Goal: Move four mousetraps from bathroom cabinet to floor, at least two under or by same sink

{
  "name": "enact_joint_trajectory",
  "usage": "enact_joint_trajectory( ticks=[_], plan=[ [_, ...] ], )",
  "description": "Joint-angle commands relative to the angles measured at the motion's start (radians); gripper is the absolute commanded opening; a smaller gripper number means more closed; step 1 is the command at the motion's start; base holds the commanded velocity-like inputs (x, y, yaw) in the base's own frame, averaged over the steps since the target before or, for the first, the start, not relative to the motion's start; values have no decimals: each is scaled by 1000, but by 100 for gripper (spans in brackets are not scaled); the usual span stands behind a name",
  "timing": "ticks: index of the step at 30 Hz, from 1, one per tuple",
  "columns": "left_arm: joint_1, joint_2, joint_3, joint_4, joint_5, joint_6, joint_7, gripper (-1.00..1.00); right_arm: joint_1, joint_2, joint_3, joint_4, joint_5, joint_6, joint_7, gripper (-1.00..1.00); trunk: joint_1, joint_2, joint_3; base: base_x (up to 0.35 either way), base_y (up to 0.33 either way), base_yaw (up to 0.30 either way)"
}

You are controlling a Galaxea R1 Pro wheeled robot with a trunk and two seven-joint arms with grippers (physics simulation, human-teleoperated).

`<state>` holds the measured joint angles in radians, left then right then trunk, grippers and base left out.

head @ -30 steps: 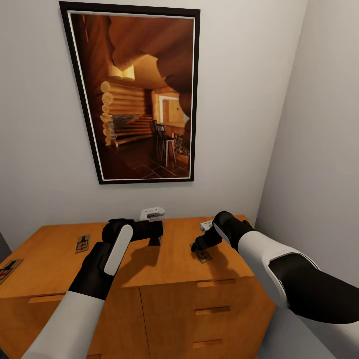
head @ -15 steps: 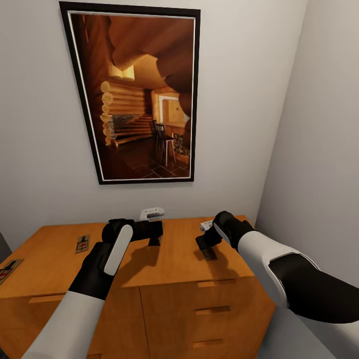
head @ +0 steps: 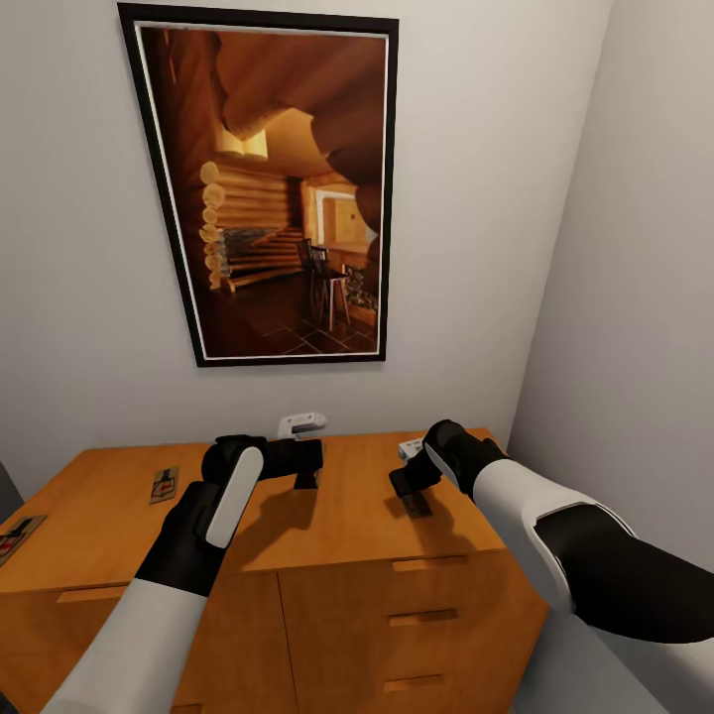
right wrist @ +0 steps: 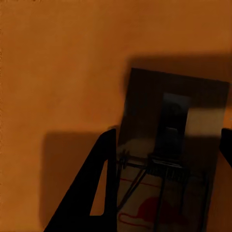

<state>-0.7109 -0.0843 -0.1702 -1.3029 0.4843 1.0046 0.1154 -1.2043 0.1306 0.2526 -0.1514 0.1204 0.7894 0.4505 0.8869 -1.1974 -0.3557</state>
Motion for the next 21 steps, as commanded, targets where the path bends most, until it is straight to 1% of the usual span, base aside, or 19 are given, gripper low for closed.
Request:
enact_joint_trajectory(
  ticks=[1,12,21],
  plan=[
    [-1,0,-1,-1,11,3,10,-100,0,0,-1,50,6,5,10,-100,0,-1,-1,0,0,0],
    [-1,1,-2,-1,11,3,10,-100,0,0,-1,50,7,5,10,-100,0,-1,-1,0,0,0],
    [-1,1,-2,9,11,3,10,-100,0,0,-1,50,9,4,10,-100,-34,62,27,0,0,0]
  ],
)
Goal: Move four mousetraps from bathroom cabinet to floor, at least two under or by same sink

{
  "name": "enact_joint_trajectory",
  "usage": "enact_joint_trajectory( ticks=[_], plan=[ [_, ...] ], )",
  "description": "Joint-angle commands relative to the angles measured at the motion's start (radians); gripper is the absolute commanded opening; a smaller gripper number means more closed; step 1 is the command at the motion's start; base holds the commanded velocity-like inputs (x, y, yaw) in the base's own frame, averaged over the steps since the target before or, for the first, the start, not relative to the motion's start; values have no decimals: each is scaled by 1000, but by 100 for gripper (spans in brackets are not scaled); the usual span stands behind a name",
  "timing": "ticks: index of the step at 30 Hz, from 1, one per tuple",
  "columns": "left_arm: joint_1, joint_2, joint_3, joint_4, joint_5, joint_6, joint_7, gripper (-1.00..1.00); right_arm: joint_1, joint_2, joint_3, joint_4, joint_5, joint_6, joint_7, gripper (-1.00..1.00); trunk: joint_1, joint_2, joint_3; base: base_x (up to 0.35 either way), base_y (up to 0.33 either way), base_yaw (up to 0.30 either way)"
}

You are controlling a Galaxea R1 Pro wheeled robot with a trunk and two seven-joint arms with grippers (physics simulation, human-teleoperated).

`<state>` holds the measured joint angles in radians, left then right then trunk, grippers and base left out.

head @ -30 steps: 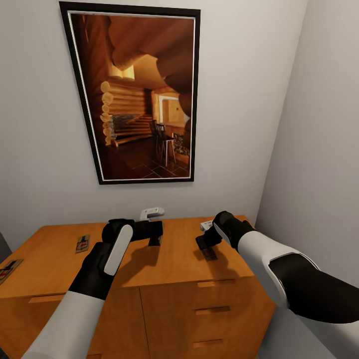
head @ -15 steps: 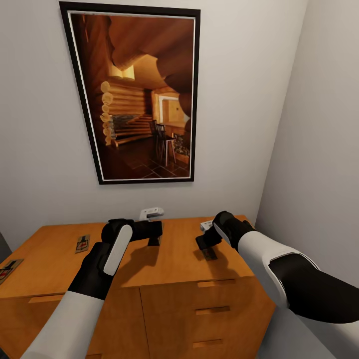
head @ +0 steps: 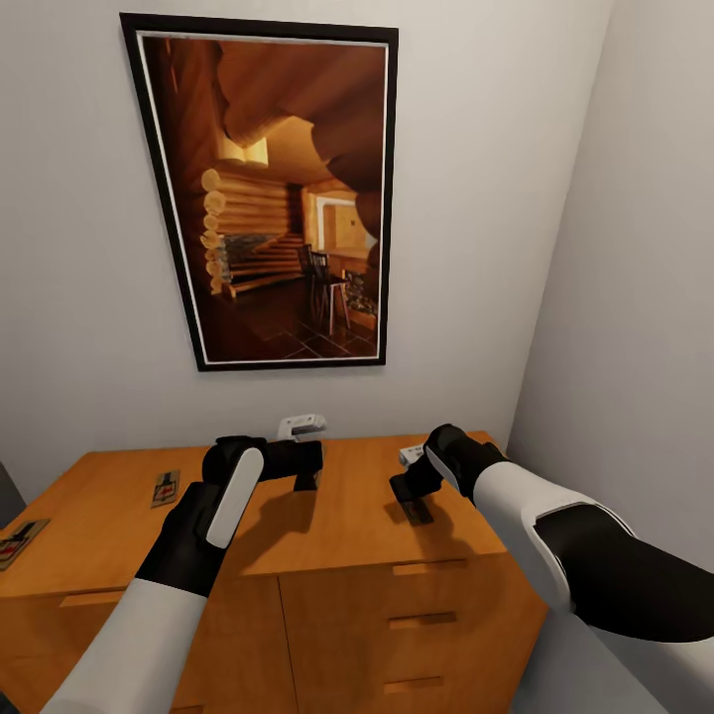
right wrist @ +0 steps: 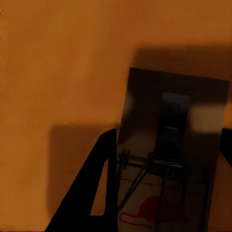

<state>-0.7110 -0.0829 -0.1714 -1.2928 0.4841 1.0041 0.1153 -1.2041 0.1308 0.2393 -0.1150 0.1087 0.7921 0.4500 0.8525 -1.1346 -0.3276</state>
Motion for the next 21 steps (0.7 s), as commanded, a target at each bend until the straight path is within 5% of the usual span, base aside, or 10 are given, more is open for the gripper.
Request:
enact_joint_trajectory(
  ticks=[1,13,21],
  plan=[
    [-1,0,0,5,10,3,10,-100,0,0,12,14,21,1,10,-100,-4,7,2,0,0,0],
    [-1,-1,0,18,10,1,10,-100,0,0,13,14,23,-30,-3,-100,-50,91,39,-2,0,0],
    [0,0,0,24,10,0,9,-100,0,0,13,14,23,-32,-4,-100,-80,147,64,-251,77,0]
  ],
)
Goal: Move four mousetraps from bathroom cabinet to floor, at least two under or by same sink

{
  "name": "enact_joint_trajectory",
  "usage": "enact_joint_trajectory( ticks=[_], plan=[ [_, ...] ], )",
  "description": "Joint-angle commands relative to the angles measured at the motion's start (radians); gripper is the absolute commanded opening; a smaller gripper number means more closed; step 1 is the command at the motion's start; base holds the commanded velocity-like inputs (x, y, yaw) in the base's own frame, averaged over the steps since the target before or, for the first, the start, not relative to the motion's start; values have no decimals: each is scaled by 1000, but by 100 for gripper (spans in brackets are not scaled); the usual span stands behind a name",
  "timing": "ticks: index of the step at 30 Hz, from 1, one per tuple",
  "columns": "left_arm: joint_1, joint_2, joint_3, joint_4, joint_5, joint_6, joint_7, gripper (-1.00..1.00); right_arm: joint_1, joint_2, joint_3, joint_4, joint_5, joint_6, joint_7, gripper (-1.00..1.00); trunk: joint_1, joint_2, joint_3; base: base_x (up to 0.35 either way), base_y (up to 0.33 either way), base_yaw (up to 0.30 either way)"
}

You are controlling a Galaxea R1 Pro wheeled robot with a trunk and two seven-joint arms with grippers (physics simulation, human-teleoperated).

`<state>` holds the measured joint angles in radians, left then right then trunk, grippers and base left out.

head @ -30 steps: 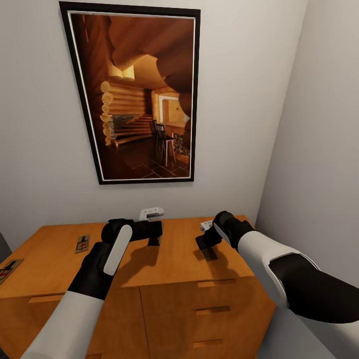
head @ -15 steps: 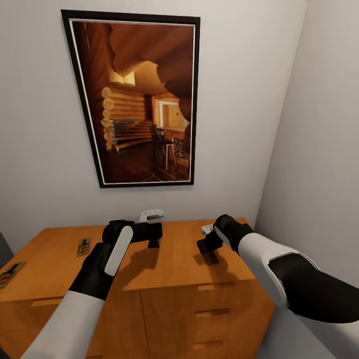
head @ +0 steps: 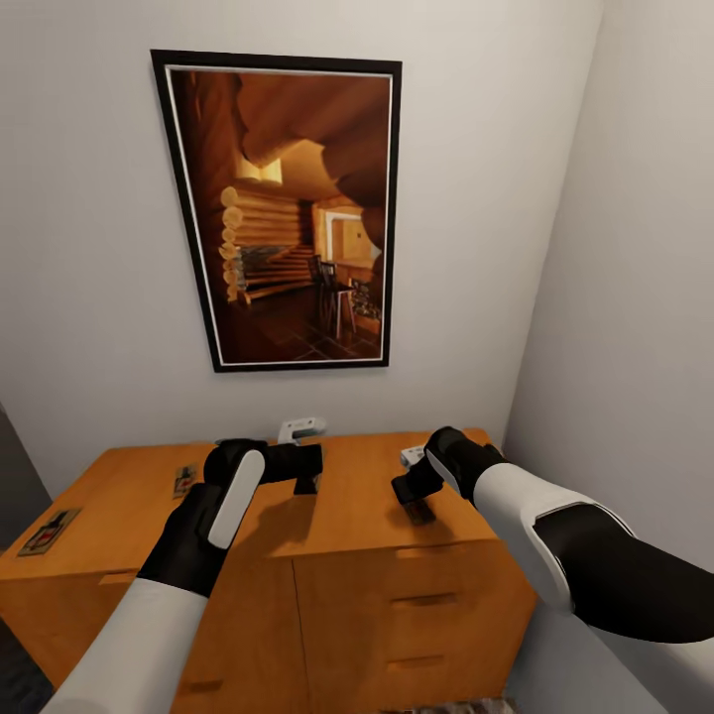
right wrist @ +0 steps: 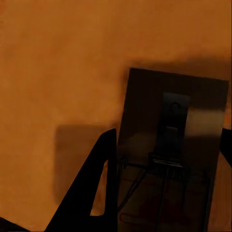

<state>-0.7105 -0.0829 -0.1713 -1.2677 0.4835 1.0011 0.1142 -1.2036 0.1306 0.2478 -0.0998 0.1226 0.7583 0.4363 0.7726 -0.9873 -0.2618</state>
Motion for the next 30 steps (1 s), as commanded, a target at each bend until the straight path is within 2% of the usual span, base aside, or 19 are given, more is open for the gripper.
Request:
enact_joint_trajectory(
  ticks=[1,5,8,12,21,30],
  plan=[
    [0,0,0,8,11,2,10,-100,-1,0,4,-1,9,2,10,-100,-4,6,2,-316,113,0],
    [0,0,0,46,12,-3,8,-100,-1,-1,4,11,8,-31,10,-100,-20,34,14,-321,116,0],
    [0,0,0,65,12,-5,8,-100,-1,0,5,51,9,-101,8,-100,-31,55,24,-323,117,0],
    [0,0,0,72,12,-5,7,-100,-1,0,5,72,8,-138,7,-100,-47,83,36,-323,118,0],
    [3,1,0,123,12,-10,9,-100,-1,0,5,77,7,-147,7,-100,-81,146,64,-323,115,0],
    [3,1,0,140,11,-12,7,-100,-1,0,5,91,7,-149,7,-100,-116,209,93,-323,109,0]
  ],
)
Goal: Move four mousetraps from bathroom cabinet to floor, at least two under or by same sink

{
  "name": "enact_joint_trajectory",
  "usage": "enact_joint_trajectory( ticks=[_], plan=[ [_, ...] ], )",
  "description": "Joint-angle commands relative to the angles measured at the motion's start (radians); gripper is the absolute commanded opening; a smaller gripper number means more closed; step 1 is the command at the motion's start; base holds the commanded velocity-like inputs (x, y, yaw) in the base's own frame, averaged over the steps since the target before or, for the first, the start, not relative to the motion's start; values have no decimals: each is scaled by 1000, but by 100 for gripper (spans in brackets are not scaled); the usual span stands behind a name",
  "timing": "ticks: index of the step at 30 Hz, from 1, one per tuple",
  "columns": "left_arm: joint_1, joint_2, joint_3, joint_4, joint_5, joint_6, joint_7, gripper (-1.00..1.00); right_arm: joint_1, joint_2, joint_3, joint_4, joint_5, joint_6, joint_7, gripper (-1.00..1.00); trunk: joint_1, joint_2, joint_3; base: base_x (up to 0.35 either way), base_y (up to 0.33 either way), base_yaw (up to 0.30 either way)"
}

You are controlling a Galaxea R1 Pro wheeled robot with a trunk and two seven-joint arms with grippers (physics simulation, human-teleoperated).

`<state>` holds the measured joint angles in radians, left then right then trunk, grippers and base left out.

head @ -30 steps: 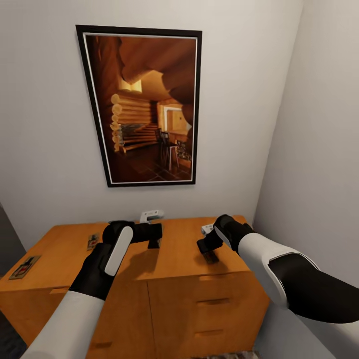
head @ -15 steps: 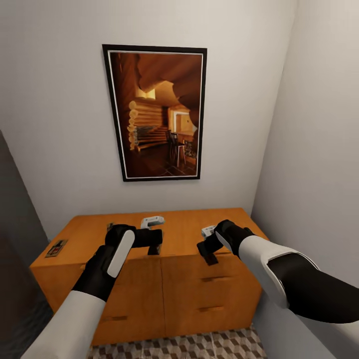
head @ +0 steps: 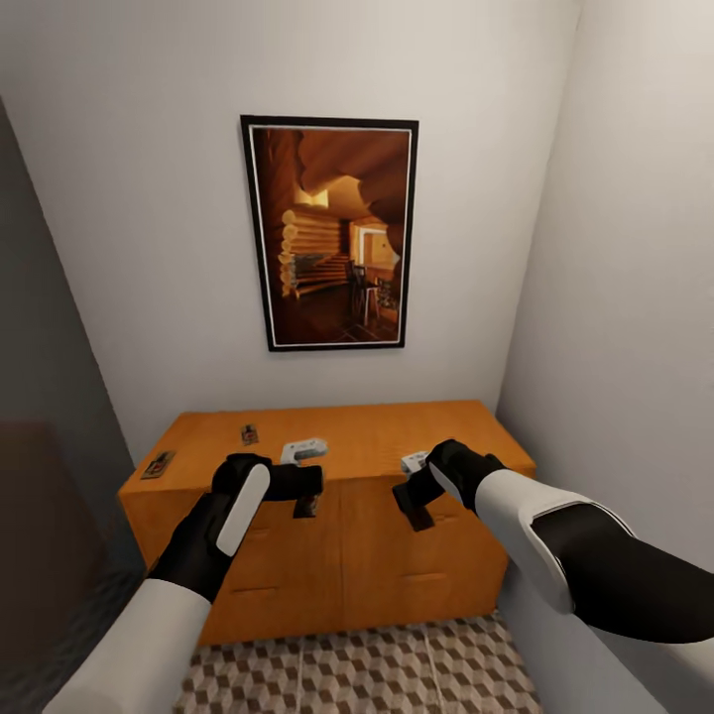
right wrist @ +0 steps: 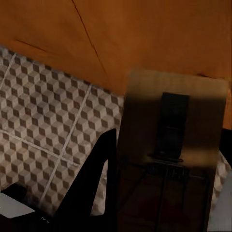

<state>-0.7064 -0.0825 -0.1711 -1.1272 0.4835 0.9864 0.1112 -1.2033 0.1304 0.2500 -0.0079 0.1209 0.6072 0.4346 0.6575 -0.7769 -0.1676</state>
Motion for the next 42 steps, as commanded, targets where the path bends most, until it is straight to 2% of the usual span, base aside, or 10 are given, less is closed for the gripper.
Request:
enact_joint_trajectory(
  ticks=[1,10,18,26,39,42],
  plan=[
    [-1,0,-1,4,11,3,10,-100,-1,0,3,4,9,2,9,-100,-4,6,2,-323,108,0],
    [-1,0,-1,55,10,-50,10,-100,-1,0,3,35,9,-40,9,-100,-39,69,30,-323,104,0],
    [-1,0,-1,63,10,-55,10,-100,-1,0,3,52,8,-48,9,-100,-69,125,55,-325,90,0],
    [0,0,-1,64,9,-55,10,-100,-1,-1,2,65,7,-89,9,-100,-100,181,80,-328,58,0],
    [1,0,-1,84,10,-56,9,-100,0,-7,2,74,6,-93,9,-100,-150,272,121,-332,3,0],
    [1,0,-1,87,10,-57,9,-100,1,-8,2,76,6,-94,9,-100,-150,272,121,-195,0,0]
  ],
)
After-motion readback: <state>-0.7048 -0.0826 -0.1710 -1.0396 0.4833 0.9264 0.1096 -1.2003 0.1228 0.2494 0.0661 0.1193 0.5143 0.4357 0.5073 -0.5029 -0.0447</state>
